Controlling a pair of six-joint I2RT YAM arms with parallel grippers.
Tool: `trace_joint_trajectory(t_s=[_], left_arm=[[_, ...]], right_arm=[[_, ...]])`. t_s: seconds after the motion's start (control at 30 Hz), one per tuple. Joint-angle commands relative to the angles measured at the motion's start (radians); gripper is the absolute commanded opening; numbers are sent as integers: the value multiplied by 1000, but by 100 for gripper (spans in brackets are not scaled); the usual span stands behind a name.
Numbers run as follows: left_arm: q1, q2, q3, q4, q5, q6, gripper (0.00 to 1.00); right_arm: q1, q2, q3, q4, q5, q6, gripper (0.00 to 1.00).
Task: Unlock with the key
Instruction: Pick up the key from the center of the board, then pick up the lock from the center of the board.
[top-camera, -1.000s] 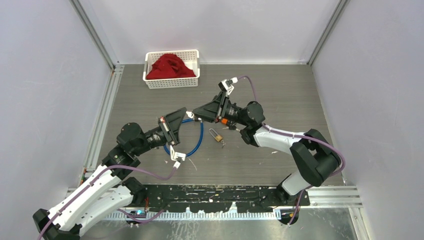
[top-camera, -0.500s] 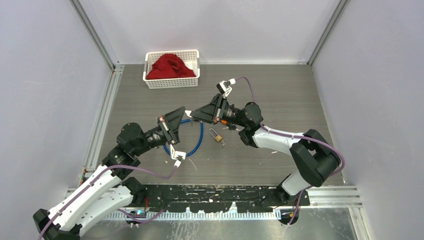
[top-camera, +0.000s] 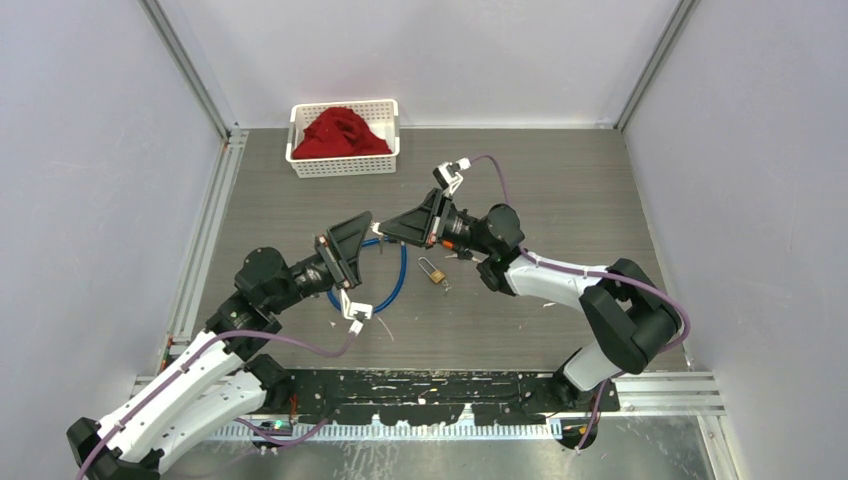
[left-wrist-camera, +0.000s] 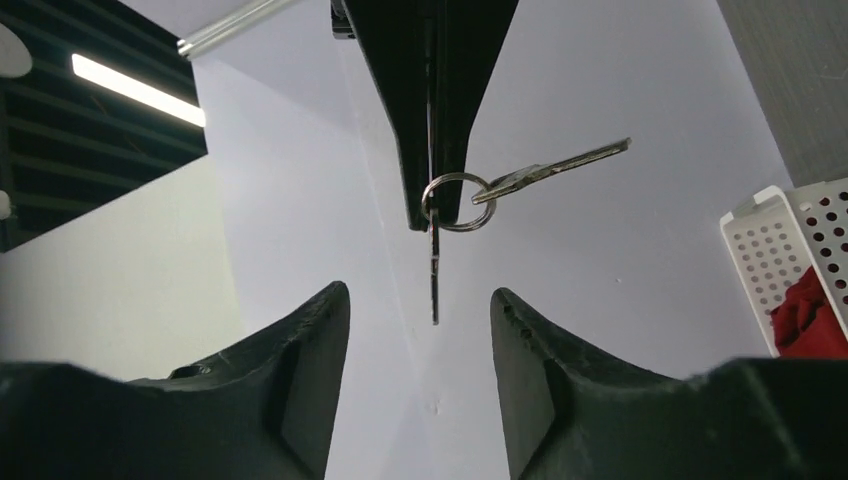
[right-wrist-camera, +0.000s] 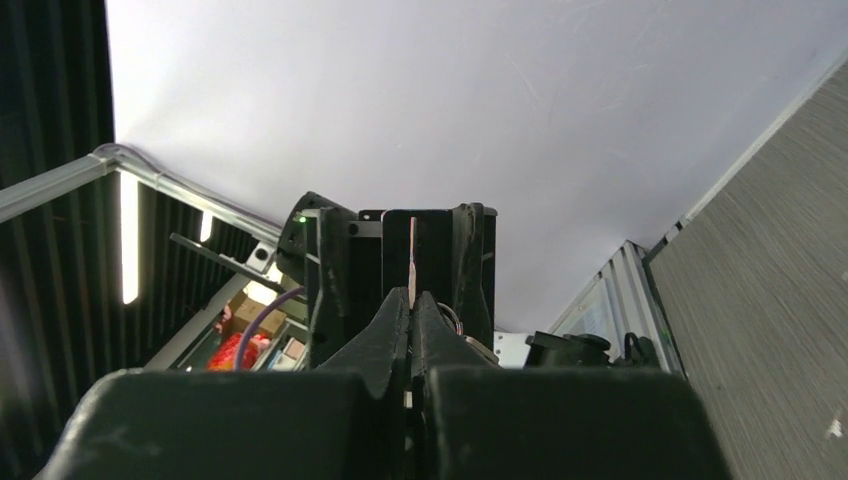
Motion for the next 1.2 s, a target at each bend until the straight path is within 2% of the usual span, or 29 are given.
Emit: trace_joint_trajectory(t_s=[0.0,0.1,0.17,0.2,0.3,0.37,0.5,0.57,0.67,0.83,0.97,1.03,1.17], left_arm=[[-4,-15,14,-18,-48,-42,64],[-3,-38,94,-296,-90,-178,78],[-3,-30,198,-519,-104,-353,81],[-3,-9,250,-618,-107,-506,82],[-3,137,445,-885,-113,-907,83],[0,257,561,-1017,-120,-1154,83],[74,451,692,-1165,-43,-1404,83],[130,543,733,-1207,-29,-1438,84],[195,664,769,-1230,3,-1396,84],[229,810,749,-1096,1,-1296,84],[254,1021,835,-1039,53,-1261,83],[267,1132,911,-1034,78,-1256,79],[283,1340,1072,-1056,105,-1256,62]], right_arm=[[-37,-40,42,-83,-59,-89,1],[-73,-94,60,-267,-141,-235,1],[-89,-139,71,-405,-180,-364,1],[-91,-159,86,-489,-197,-461,1],[-91,-203,154,-790,-209,-715,1],[-91,-226,170,-875,-207,-805,1],[-109,-267,215,-1108,-128,-945,1],[-156,-292,200,-1149,-117,-933,1],[-260,-330,150,-1204,-110,-899,1],[-400,-403,72,-1300,-78,-887,1],[-443,-471,44,-1328,-40,-890,1],[-445,-490,43,-1336,-29,-889,1],[-447,-503,40,-1330,-36,-874,1]])
